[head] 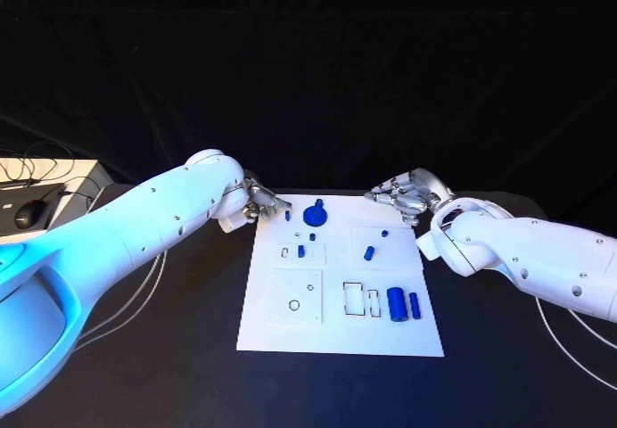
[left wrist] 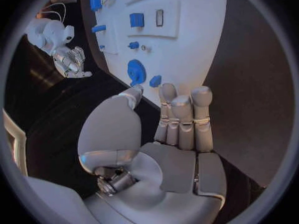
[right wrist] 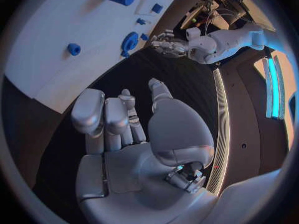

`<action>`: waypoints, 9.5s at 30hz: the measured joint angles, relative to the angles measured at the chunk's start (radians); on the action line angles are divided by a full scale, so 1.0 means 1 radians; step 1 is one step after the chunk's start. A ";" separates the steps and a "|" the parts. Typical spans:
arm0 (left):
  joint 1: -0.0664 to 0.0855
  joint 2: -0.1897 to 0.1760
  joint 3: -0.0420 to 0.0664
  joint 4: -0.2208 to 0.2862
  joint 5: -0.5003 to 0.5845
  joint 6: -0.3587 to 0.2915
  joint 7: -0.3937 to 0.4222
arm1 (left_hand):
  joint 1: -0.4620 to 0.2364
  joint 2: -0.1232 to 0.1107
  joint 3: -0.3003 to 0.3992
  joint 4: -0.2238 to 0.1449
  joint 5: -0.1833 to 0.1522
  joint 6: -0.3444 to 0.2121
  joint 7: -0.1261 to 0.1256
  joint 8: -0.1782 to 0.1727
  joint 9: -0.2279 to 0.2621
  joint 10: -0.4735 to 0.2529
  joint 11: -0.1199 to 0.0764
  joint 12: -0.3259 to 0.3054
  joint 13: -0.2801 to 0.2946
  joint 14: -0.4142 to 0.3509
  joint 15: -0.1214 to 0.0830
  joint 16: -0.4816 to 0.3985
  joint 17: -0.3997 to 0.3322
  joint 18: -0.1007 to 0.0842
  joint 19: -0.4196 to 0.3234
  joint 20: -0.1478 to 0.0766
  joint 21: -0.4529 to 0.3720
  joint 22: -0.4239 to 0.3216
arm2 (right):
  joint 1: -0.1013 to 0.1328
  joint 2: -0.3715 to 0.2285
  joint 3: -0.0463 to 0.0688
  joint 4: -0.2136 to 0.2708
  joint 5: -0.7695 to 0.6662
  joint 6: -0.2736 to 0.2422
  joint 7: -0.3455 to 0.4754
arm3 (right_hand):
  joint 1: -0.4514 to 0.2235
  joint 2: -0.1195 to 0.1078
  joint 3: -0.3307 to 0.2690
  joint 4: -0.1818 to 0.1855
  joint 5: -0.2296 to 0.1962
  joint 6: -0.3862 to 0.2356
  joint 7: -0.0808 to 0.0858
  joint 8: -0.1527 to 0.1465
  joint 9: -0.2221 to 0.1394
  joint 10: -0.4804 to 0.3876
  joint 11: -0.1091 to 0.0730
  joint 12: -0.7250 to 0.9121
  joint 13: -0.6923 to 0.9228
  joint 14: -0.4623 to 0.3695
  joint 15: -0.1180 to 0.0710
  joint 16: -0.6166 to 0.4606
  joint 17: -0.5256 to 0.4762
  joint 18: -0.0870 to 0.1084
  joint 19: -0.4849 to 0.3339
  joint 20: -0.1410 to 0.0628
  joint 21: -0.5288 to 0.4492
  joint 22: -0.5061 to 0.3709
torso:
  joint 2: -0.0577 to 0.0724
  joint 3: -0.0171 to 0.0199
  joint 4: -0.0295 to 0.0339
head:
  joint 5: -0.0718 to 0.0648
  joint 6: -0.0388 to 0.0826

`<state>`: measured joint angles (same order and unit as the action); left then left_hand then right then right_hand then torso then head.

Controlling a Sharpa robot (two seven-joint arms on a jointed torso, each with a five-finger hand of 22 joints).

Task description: Assemble the parts on the task board

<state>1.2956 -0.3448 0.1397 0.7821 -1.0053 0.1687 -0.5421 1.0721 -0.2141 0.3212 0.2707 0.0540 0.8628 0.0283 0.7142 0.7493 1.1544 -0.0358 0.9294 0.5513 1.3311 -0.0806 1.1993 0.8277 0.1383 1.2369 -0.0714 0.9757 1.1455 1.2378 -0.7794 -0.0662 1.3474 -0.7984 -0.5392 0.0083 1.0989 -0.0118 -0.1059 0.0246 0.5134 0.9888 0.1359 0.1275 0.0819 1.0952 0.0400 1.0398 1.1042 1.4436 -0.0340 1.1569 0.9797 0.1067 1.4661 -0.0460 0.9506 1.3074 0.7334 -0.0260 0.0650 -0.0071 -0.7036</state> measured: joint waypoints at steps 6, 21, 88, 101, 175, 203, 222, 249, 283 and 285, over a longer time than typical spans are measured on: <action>0.001 0.009 -0.003 -0.004 0.000 -0.006 0.016 | -0.003 -0.003 -0.037 0.014 0.000 -0.009 0.002 0.006 -0.011 0.000 0.000 0.004 -0.007 0.000 0.000 0.000 -0.004 0.000 0.000 0.000 0.000 0.001 | 0.001 0.000 0.000 0.001 -0.002 -0.003 0.000 | 0.000 0.000 0.000 0.000 0.000 0.000 0.000 0.000 0.000 0.000 0.000 0.000 0.000 0.000 0.000 0.000 0.000 0.000 0.000 0.000 0.000 0.000 | 0.003 -0.0006 -0.0012 | -0.002 0.001; 0.001 0.022 -0.031 -0.024 -0.006 -0.030 0.052 | 0.019 0.005 -0.041 0.011 0.000 -0.025 0.011 -0.012 -0.058 -0.007 0.007 0.013 -0.017 -0.004 0.004 0.004 -0.018 0.000 -0.004 0.004 0.000 0.001 | 0.003 0.001 0.001 0.004 -0.006 -0.005 0.000 | 0.000 0.000 0.000 0.000 0.000 0.001 -0.001 0.000 0.000 0.000 0.000 0.000 0.000 0.000 0.000 0.000 0.000 0.000 0.000 0.000 0.000 0.001 | 0.006 -0.0007 -0.0022 | -0.007 0.000; 0.001 0.045 -0.048 -0.058 -0.013 -0.025 0.081 | 0.106 0.068 -0.031 -0.049 0.000 -0.017 0.011 -0.012 -0.078 -0.014 0.007 0.014 -0.027 -0.011 0.004 0.013 -0.018 0.000 -0.008 0.007 -0.001 0.007 | 0.016 0.003 0.002 0.016 -0.014 -0.010 -0.002 | 0.000 0.000 -0.003 -0.003 0.000 0.002 -0.002 0.000 0.000 0.002 0.002 0.000 0.001 0.000 0.000 0.000 0.002 0.000 0.000 0.000 0.000 0.001 | 0.008 -0.0019 -0.0028 | -0.016 -0.021; 0.001 0.048 -0.058 -0.061 0.010 -0.018 0.091 | 0.120 0.082 -0.031 -0.054 0.000 -0.017 0.011 -0.016 -0.082 -0.014 0.007 0.014 -0.028 -0.011 0.004 0.013 -0.018 0.000 -0.011 0.011 -0.001 0.009 | 0.017 0.002 0.002 0.016 -0.023 -0.011 -0.002 | 0.000 0.000 -0.003 -0.003 0.000 0.003 -0.003 0.000 0.000 0.003 0.003 0.000 0.001 0.000 0.000 0.000 0.002 0.000 0.000 0.000 0.000 0.000 | 0.012 -0.0043 -0.0053 | -0.019 -0.024; 0.008 -0.196 -0.057 0.361 0.117 -0.004 -0.013 | 0.029 0.079 0.418 -0.218 0.004 -0.011 0.030 -0.042 -0.101 0.071 -0.020 -0.032 -0.112 0.058 -0.021 0.028 0.159 -0.019 0.034 -0.034 0.050 0.049 | 0.015 0.000 0.002 -0.017 -0.027 -0.011 -0.003 | 0.000 0.000 -0.003 -0.003 0.000 0.005 0.002 0.000 0.000 0.003 0.003 0.000 0.002 0.000 0.000 0.000 0.002 0.000 0.000 0.000 0.000 0.000 | -0.030 0.0000 0.0134 | 0.004 -0.045; -0.015 -0.184 -0.140 0.434 0.072 -0.087 -0.082 | -0.015 0.066 0.413 -0.245 0.105 0.026 0.025 -0.058 -0.100 0.102 -0.034 -0.074 -0.028 0.075 -0.032 0.000 0.215 -0.040 0.055 -0.048 0.073 0.065 | 0.010 0.012 0.002 -0.031 -0.027 -0.011 -0.002 | 0.000 0.000 -0.003 -0.003 0.000 0.004 0.000 0.000 0.000 0.003 0.003 0.000 0.003 0.000 0.000 0.000 0.002 0.000 0.000 0.000 -0.004 0.000 | -0.044 -0.0007 0.0205 | 0.010 -0.068; -0.022 -0.163 -0.151 0.403 0.060 -0.089 -0.093 | -0.015 0.066 0.406 -0.252 0.122 0.033 0.025 -0.067 -0.100 0.111 -0.036 -0.078 -0.020 0.079 -0.035 0.000 0.217 -0.040 0.055 -0.048 0.077 0.065 | 0.010 0.013 0.002 -0.030 -0.027 -0.011 -0.002 | 0.000 0.000 -0.003 -0.003 0.000 0.004 0.000 0.000 0.000 0.003 0.003 0.000 0.003 0.000 0.000 0.000 0.002 0.000 0.000 0.000 -0.004 0.001 | -0.041 -0.0012 0.0206 | 0.008 -0.073; -0.045 -0.168 -0.149 0.406 0.034 -0.087 -0.096 | -0.013 0.068 0.406 -0.252 0.122 0.033 0.025 -0.072 -0.100 0.113 -0.034 -0.082 -0.016 0.079 -0.035 -0.004 0.219 -0.040 0.055 -0.048 0.077 0.064 | 0.010 0.012 0.002 -0.028 -0.027 -0.010 -0.002 | 0.000 0.000 -0.003 -0.003 0.000 0.005 -0.001 0.000 0.000 0.003 0.003 0.000 0.004 0.000 0.000 0.000 0.001 0.000 0.000 0.000 -0.004 0.000 | -0.040 -0.0019 0.0207 | 0.007 -0.078; -0.045 -0.168 -0.145 0.412 -0.016 -0.043 -0.093 | -0.007 0.063 0.400 -0.257 0.149 0.041 0.025 -0.081 -0.077 0.115 -0.031 -0.091 -0.010 0.082 -0.032 -0.004 0.229 -0.040 0.055 -0.048 0.080 0.068 | 0.010 0.009 0.002 -0.025 -0.027 -0.009 -0.002 | -0.004 0.004 0.000 -0.005 0.000 0.005 -0.001 0.000 0.000 0.003 0.003 0.000 0.005 0.000 0.000 0.000 0.001 0.000 0.000 0.000 -0.004 0.001 | -0.039 -0.0021 0.0209 | 0.007 -0.083; -0.044 -0.168 -0.144 0.413 -0.019 -0.039 -0.093 | -0.007 0.063 0.400 -0.257 0.152 0.042 0.027 -0.082 -0.077 0.115 -0.032 -0.095 -0.010 0.082 -0.032 -0.004 0.230 -0.040 0.055 -0.048 0.080 0.069 | 0.010 0.009 0.002 -0.025 -0.027 -0.009 -0.002 | -0.004 0.004 0.000 -0.005 0.000 0.005 -0.001 0.000 0.000 0.003 0.003 0.000 0.005 0.000 0.000 0.000 0.001 0.000 0.000 0.000 -0.004 0.001 | -0.039 -0.0024 0.0210 | 0.007 -0.084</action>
<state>1.2512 -0.5129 -0.0048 1.1946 -1.0242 0.1302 -0.6356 1.0647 -0.1512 0.7215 0.0136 0.2057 0.9052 0.0550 0.6327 0.6723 1.2694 -0.0675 0.8340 0.5409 1.4132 -0.1123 1.1950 1.0573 0.0982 1.2923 -0.1191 1.0562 1.2149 1.2480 -0.7705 -0.0645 1.3223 -0.8255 -0.5482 0.0066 1.0948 -0.0078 -0.1057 0.0192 0.5133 0.9941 0.1345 0.1275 0.0819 1.0987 0.0434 1.0398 1.1088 1.4436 -0.0340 1.1570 0.9812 0.1068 1.4661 -0.0460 0.9465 1.3081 0.6949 -0.0284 0.0860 0.0003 -0.7872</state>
